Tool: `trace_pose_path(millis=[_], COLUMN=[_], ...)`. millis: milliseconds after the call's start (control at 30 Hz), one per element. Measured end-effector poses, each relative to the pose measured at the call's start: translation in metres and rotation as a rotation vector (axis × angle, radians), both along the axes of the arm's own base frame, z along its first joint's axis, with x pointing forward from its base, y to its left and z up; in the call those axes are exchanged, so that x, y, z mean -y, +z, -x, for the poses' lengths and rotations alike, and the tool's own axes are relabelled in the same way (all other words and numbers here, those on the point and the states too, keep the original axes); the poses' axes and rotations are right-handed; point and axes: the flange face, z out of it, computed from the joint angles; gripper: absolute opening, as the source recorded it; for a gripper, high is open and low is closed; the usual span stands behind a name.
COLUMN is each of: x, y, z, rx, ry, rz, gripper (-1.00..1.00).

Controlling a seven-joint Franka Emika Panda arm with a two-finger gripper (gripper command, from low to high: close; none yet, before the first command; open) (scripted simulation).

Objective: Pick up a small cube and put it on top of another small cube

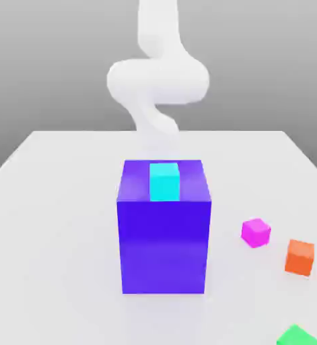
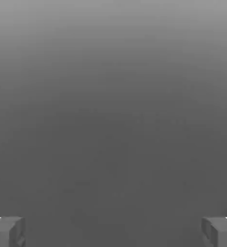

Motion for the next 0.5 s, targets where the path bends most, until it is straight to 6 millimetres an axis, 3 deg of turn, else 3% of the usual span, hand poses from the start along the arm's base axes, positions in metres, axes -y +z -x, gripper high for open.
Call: trace_pose_path(millis=[100,233,367,500], x=[-0.043,-0.099,-0.150,-0.189], y=[-0.069,-0.158,-0.245,-0.326], z=[-0.023,-0.028,-0.008,0.034], rx=[-0.087,-0.181,-0.262,-0.333], ry=[0.215,0.494,0.781,1.076], rz=[0.096,0.216,0.335,0.453], gripper=[0.00,0.00,0.00,0.00])
